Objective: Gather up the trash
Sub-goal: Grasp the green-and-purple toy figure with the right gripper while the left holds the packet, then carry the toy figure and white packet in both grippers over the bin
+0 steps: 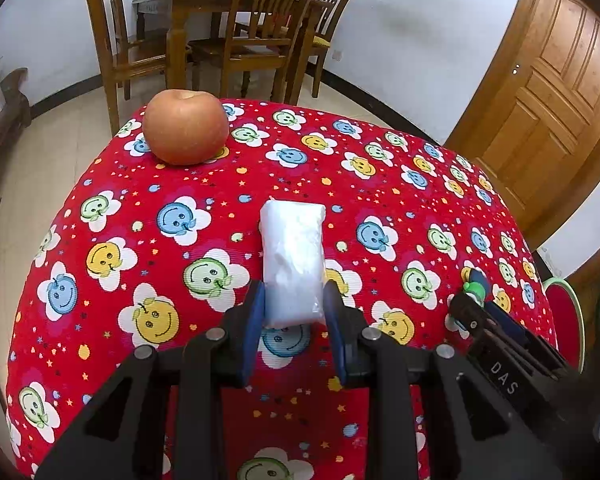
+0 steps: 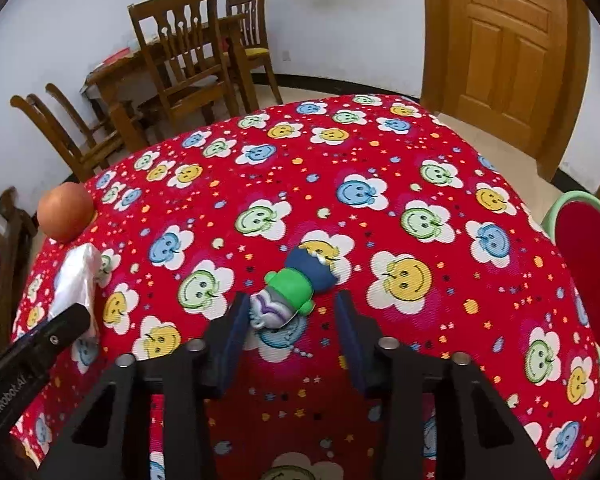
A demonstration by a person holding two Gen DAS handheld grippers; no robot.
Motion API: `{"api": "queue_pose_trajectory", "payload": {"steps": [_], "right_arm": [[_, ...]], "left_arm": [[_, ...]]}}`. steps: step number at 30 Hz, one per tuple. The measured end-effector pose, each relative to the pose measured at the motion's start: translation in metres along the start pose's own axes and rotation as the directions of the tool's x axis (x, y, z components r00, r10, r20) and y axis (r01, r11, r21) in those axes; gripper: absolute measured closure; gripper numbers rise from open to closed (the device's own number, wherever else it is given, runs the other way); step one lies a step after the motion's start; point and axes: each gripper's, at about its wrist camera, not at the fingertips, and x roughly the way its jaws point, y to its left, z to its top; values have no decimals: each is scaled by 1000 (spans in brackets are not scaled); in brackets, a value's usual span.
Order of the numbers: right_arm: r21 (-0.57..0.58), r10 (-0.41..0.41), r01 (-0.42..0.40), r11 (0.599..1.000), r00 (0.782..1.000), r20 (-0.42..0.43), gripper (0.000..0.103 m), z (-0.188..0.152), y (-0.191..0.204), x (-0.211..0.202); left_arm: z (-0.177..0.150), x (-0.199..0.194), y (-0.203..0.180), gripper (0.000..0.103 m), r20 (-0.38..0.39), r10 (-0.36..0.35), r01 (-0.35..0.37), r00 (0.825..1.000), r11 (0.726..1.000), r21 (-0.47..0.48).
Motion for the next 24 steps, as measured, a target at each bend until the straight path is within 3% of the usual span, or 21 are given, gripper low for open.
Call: {"api": "queue_pose_trajectory", "payload": {"steps": [5, 24], "right_arm": [[-9, -9, 9, 1000, 1000, -1, 82, -1, -3, -1], [42, 89, -90, 995, 996, 18, 83, -16, -30, -36]], "left_arm": [[0, -1, -1, 73, 4, -6, 6, 1000, 1000, -1], [0, -1, -6, 73, 4, -4, 4, 1000, 1000, 12]]}}
